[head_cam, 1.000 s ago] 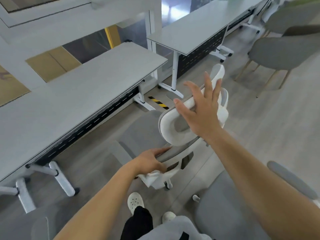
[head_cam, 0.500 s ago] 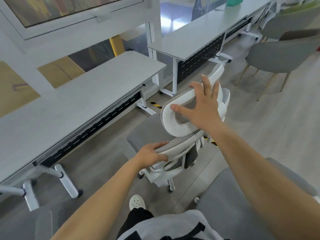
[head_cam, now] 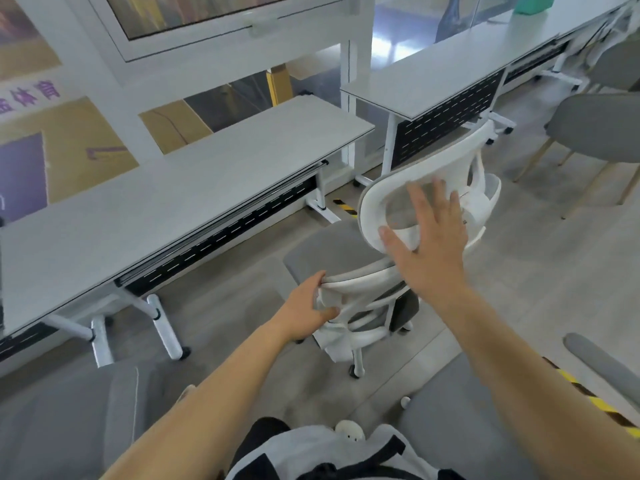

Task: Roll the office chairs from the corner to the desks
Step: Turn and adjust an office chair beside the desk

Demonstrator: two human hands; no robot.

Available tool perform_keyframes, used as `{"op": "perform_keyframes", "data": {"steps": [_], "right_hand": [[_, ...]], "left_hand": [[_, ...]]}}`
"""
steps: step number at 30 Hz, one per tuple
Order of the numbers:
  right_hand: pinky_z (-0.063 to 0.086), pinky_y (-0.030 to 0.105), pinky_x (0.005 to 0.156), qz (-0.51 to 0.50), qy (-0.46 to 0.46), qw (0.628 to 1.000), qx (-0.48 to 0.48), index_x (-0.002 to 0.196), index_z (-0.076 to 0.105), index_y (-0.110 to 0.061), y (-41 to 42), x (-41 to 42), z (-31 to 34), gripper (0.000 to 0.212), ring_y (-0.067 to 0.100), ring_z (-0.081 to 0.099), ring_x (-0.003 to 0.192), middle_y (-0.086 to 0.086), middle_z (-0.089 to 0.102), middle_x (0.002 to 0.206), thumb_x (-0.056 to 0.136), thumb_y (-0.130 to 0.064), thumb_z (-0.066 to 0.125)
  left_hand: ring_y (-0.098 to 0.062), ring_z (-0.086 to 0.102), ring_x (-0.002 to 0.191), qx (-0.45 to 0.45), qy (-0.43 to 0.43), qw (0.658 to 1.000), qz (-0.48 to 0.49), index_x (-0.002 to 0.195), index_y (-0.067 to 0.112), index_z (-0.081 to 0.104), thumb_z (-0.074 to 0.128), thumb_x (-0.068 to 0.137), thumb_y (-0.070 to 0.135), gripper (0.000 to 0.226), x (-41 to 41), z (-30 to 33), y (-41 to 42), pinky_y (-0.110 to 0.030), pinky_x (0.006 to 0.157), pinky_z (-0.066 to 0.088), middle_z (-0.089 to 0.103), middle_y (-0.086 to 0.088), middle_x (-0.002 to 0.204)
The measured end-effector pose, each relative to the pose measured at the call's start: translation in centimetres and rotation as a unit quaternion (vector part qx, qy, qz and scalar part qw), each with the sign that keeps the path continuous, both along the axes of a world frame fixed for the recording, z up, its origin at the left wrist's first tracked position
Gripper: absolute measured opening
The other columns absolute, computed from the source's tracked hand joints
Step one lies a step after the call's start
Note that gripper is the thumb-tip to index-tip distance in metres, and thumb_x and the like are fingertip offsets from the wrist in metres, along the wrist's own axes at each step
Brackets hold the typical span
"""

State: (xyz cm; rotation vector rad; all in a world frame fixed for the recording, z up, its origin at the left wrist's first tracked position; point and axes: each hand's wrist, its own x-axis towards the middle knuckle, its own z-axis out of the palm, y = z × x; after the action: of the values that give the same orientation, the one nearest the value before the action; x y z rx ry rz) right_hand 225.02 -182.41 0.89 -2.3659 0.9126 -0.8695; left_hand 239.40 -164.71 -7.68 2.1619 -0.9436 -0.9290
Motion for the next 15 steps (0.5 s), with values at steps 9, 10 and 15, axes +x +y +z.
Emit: {"op": "perform_keyframes", "data": {"steps": [9, 10, 15], "right_hand": [[0.023, 0.049, 0.118, 0.341, 0.08, 0.933, 0.085, 0.146, 0.037, -0.038, 18.8, 6.2, -3.9, 0.065, 0.016, 0.017, 0.149, -0.016, 0.028, 0.156, 0.085, -0.058, 0.048], [0.018, 0.043, 0.12, 0.367, 0.109, 0.919, 0.091, 0.146, 0.036, -0.04, 20.4, 7.4, -3.8, 0.066, 0.012, 0.014, 0.149, -0.021, 0.025, 0.154, 0.084, -0.061, 0.046], [0.013, 0.038, 0.121, 0.487, 0.185, 0.847, 0.111, 0.146, 0.035, -0.041, 29.6, 13.6, -2.0, 0.06, 0.005, 0.014, 0.148, -0.018, 0.026, 0.157, 0.092, -0.049, 0.058]], "left_hand": [[-0.007, 0.023, 0.142, -0.042, -0.018, 0.976, 0.215, 0.152, 0.03, 0.022, 0.067, 0.089, 0.036, 0.078, 3.0, 3.8, 17.4, -0.024, 0.114, 0.019, 0.025, 0.008, 0.157], [-0.008, 0.023, 0.143, -0.043, -0.027, 0.965, 0.256, 0.152, 0.031, 0.024, 0.066, 0.09, 0.036, 0.075, 3.7, 4.5, 20.1, -0.022, 0.112, 0.019, 0.026, 0.008, 0.157], [-0.006, 0.03, 0.138, -0.064, -0.097, 0.897, 0.427, 0.146, 0.036, 0.035, 0.065, 0.091, 0.034, 0.063, 5.0, 9.7, 35.1, -0.02, 0.105, 0.023, 0.034, 0.013, 0.15]]}}
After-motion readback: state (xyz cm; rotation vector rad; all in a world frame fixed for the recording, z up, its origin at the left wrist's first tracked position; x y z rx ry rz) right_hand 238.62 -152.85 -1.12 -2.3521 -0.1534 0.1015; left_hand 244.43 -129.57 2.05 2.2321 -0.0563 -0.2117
